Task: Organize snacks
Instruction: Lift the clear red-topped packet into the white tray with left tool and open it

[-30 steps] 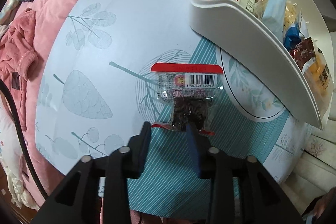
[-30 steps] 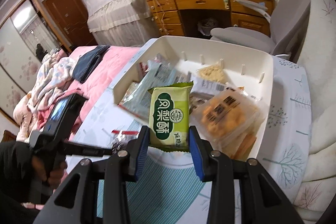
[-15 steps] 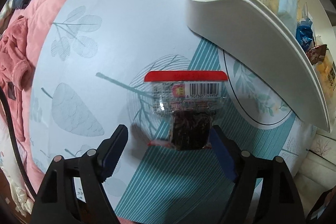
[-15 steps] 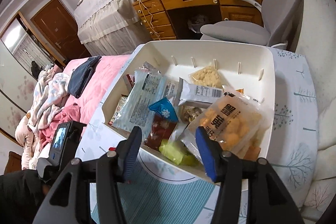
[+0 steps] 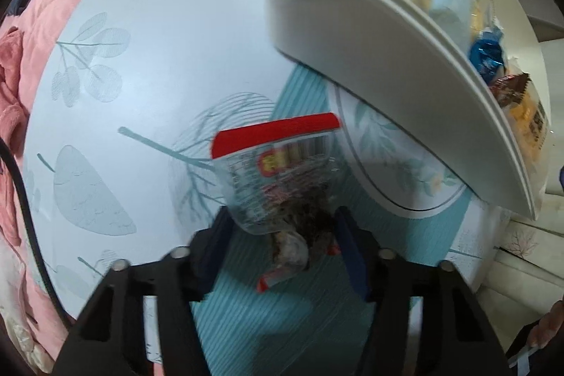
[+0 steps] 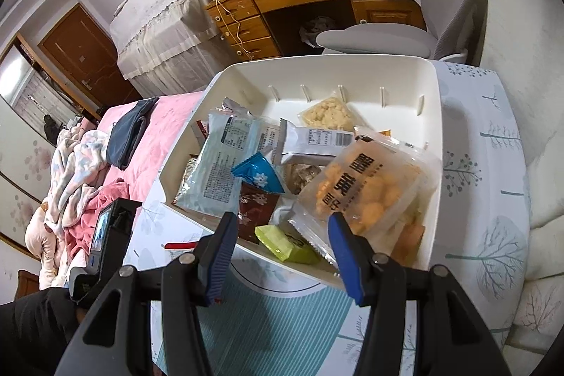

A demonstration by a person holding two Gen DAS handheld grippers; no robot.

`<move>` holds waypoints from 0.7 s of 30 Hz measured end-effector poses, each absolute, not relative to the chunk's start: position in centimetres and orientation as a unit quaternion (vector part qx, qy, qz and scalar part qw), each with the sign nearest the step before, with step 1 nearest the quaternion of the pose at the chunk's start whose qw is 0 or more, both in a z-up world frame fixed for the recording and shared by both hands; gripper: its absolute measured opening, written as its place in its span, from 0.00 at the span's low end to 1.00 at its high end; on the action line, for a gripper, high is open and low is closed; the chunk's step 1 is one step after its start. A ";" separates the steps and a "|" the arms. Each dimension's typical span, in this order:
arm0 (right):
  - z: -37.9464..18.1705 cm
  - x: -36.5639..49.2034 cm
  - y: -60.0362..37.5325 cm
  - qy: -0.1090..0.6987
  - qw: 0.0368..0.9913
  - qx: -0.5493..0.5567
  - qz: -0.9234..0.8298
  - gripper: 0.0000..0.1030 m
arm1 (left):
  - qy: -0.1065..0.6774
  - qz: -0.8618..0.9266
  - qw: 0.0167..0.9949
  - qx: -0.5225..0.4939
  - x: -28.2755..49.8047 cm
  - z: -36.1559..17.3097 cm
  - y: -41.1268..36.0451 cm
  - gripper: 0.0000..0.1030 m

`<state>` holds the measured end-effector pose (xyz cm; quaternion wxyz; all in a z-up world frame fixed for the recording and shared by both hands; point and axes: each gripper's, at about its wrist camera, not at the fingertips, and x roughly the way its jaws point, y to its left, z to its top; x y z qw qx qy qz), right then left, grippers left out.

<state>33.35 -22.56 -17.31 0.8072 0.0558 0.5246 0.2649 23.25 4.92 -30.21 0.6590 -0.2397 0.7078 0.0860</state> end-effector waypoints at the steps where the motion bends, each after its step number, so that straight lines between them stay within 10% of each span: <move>1: -17.3 33.3 -22.7 0.524 0.808 0.057 0.263 0.52 | 0.707 0.082 0.659 -0.245 23.4 -30.1 4.7 0.40; 6: -17.0 32.9 -23.2 0.525 0.810 0.061 0.256 0.52 | 0.706 0.080 0.656 -0.253 23.7 -30.0 3.5 0.20; 21: -16.0 30.0 -24.1 0.530 0.806 0.064 0.254 0.52 | 0.702 0.104 0.669 -0.219 23.7 -22.5 4.2 0.20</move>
